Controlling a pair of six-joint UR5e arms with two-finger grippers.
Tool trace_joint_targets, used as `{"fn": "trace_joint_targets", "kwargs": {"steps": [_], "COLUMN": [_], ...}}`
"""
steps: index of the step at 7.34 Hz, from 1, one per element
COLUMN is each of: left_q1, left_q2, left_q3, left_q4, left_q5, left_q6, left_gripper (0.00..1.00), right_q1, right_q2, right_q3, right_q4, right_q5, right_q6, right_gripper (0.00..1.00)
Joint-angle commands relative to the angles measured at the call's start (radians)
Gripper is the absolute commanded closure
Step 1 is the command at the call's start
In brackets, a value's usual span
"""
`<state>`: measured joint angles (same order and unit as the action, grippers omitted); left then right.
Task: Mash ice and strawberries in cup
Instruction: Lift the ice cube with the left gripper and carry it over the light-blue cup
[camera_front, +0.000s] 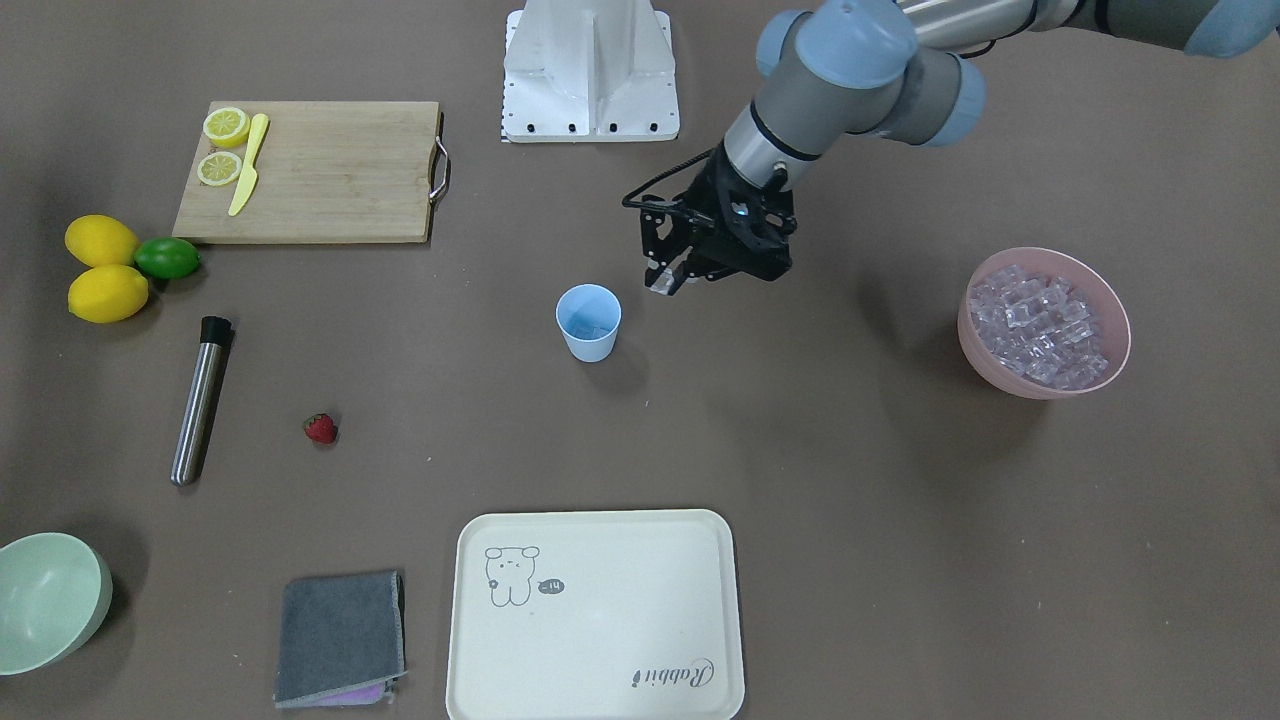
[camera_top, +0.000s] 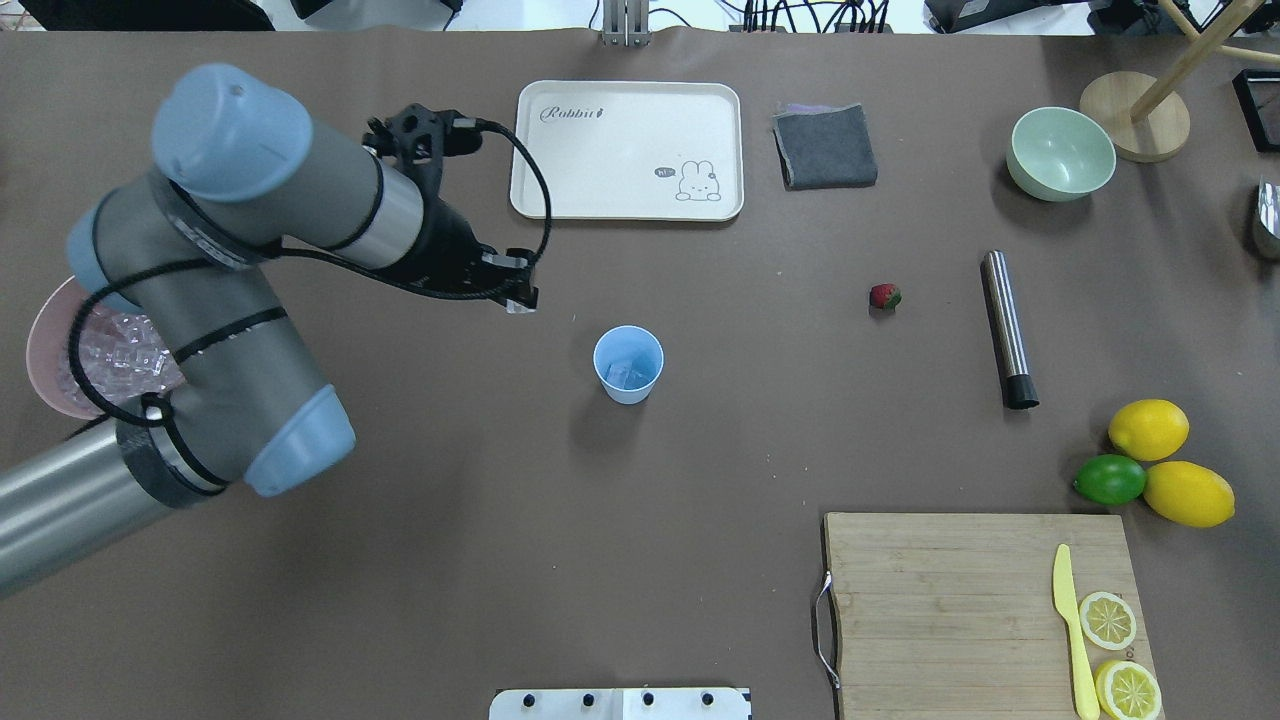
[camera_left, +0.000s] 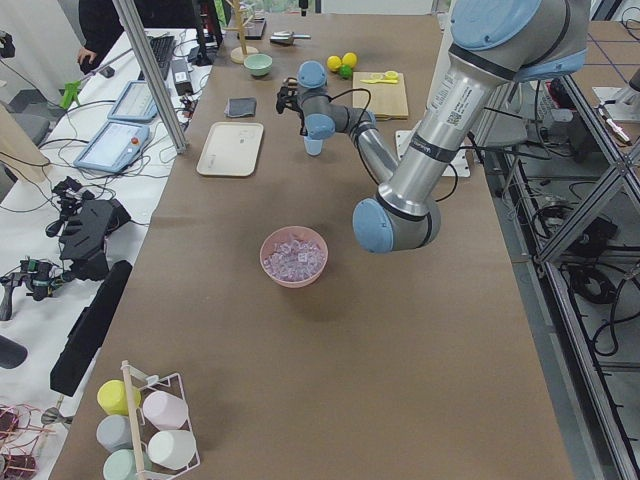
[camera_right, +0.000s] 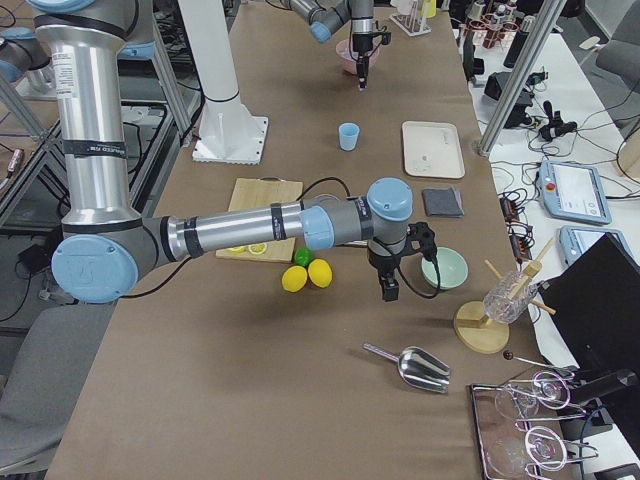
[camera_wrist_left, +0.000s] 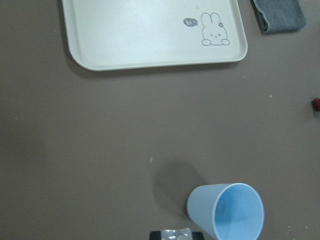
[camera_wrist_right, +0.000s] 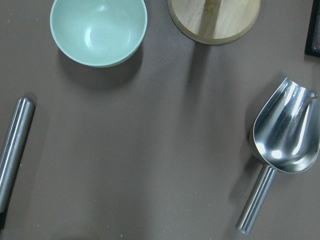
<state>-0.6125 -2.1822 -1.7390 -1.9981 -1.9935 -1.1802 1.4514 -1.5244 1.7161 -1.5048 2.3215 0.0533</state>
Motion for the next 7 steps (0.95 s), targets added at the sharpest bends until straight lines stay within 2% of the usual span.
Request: {"fn": "trace_joint_targets", "kwargs": {"steps": [1, 3, 6, 7], "left_q1": [0.085, 0.085, 0.073, 0.074], "left_q2": [-0.054, -0.117, -0.116, -0.117], "left_q3": [0.038, 0.137, 0.137, 0.137], "left_q4": [0.002, -0.004, -0.001, -0.001], "left_q5": [0.104, 0.159, 0.159, 0.159], "left_q6": [-0.033, -0.026, -0.019, -0.029], "left_gripper": [1.0, 1.0, 1.0, 0.94], "right_q1": [0.0, 0.0, 0.0, 0.0], "right_q2": [0.0, -0.003, 0.0, 0.0], "right_q3": [-0.003, -0.001, -0.001, -0.003], "right_q4": [-0.002, -0.002, -0.002, -0.002], "right_q5": [-0.001, 0.001, -0.001, -0.002], "right_q6": [0.002, 0.003, 0.003, 0.003], "right_gripper": [0.0, 0.0, 0.0, 0.0]}}
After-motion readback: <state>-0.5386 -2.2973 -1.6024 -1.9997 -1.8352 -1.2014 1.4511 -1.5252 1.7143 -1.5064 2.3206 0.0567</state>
